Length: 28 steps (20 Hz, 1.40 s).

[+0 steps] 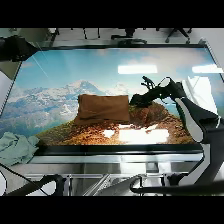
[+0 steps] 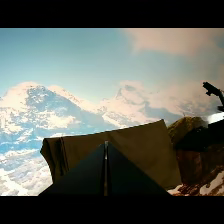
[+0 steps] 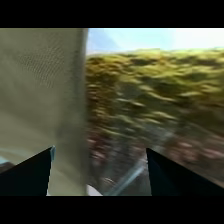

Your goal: Fold the shirts.

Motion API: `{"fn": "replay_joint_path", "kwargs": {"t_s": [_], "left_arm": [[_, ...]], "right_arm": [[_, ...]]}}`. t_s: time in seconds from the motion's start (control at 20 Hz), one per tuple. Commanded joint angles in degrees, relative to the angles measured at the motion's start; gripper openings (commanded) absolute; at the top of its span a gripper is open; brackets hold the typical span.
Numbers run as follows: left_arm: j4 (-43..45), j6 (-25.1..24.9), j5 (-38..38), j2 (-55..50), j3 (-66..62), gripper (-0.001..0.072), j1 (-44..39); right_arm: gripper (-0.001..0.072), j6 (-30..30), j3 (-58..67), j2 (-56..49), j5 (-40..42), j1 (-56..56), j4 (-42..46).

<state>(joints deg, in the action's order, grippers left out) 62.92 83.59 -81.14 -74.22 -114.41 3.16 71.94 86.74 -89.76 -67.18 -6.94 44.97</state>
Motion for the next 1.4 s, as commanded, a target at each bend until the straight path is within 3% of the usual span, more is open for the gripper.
{"fn": "replay_joint_path", "kwargs": {"t_s": [0.0,0.15,0.2,0.25,0.3,0.55,0.8,1.15,1.35], "left_arm": [[-0.02,-0.02,0.04,-0.02,0.0,0.0021,-0.02],[-0.02,-0.02,0.04,-0.02,0.0,0.002,-0.02],[-0.02,0.0,0.04,-0.02,0.0,0.0021,-0.02],[-0.02,0.0,0.02,-0.02,0.0,0.0021,-0.02],[-0.02,0.0,0.02,-0.02,0.0,0.002,-0.02],[-0.02,0.0,0.02,-0.02,0.0,0.0021,-0.02],[0.0,-0.02,-1.44,-0.04,0.0,0.0021,-0.02],[0.02,-0.04,-3.74,-0.02,0.0,0.0021,-0.02],[0.02,-0.2,-5.77,-0.09,0.0,0.0021,-0.02]], "right_arm": [[0.0644,-4.74,-0.11,-3.54,1.57,-2.27,-8.83],[0.0634,-4.72,-0.11,-4.87,4.9,-4.04,-10.56],[0.0513,-4.79,-0.11,-5.18,5.01,-4.35,-11.74],[0.0175,-6.47,-0.09,-5.25,4.55,-4.57,-13.25],[0.0025,-9.01,0.15,-4.94,2.99,-4.57,-15.65],[0.0023,-9.77,5.92,2.62,1.2,-1.64,-16.76],[0.0022,-6.58,16.76,8.81,4.09,10.29,-16.74],[0.0022,1.44,28.09,11.8,4.33,35.04,-16.09],[0.0022,13.29,28.02,13.49,-3.89,46.75,-6.32]]}}
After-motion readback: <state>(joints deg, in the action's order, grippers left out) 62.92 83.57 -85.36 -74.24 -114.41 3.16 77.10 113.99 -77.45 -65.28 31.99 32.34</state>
